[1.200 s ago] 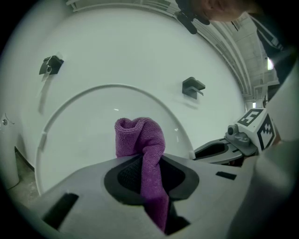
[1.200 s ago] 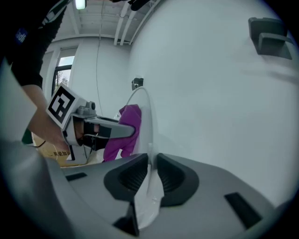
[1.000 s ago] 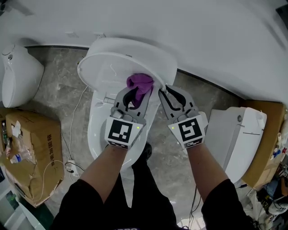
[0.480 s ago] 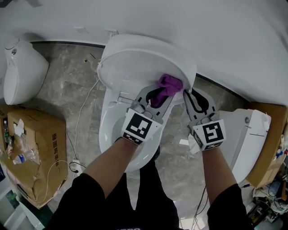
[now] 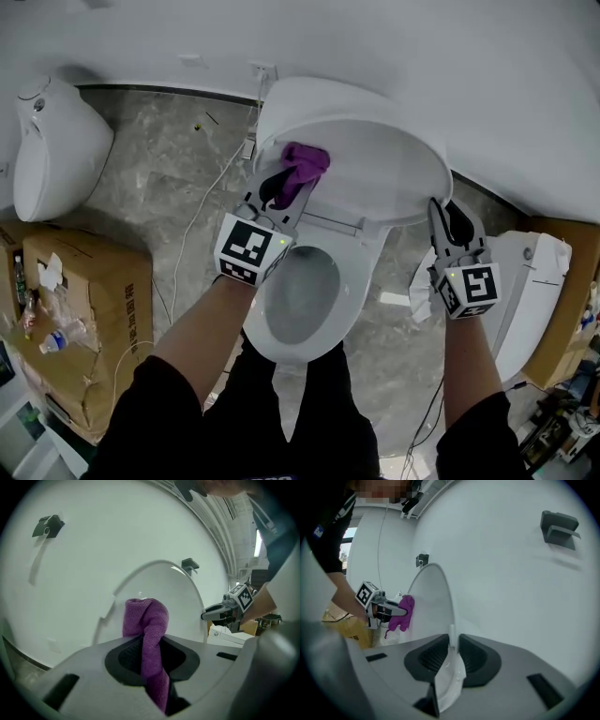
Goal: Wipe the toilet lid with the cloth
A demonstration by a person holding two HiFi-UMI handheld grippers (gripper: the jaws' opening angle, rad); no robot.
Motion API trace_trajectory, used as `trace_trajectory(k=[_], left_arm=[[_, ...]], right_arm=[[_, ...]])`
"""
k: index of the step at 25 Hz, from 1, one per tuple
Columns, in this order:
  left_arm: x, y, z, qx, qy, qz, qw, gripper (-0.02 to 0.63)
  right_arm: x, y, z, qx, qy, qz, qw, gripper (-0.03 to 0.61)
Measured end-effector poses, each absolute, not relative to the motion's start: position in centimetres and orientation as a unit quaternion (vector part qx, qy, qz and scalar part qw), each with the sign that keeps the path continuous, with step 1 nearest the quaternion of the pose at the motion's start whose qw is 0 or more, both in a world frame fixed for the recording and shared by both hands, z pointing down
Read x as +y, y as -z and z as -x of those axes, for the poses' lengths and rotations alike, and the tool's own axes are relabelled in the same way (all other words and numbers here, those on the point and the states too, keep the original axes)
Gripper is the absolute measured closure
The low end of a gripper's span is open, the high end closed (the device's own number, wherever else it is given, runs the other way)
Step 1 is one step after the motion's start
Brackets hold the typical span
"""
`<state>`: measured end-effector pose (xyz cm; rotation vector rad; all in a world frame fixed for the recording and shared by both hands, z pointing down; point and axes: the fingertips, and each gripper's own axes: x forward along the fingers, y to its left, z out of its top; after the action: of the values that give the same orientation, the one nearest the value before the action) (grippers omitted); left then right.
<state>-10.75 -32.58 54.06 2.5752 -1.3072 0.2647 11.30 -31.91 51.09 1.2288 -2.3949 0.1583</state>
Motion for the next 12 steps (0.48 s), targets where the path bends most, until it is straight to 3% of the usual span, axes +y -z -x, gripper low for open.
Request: trace_trajectory(k=[6, 12], left_arm=[[-32.4, -54.1, 14.6, -0.459, -0.096, -0.876, 0.115, 0.548], [-32.7, -54.1, 14.0, -0.507, -0.080, -0.852, 0.108, 0.548]], right_arm=[[-31.9, -50.9, -11.2, -0.856, -0.058, -0.465, 0.219, 0.503], [-31.9, -50.7, -11.0, -0.866, -0.051, -0.451, 0.209, 0.503]])
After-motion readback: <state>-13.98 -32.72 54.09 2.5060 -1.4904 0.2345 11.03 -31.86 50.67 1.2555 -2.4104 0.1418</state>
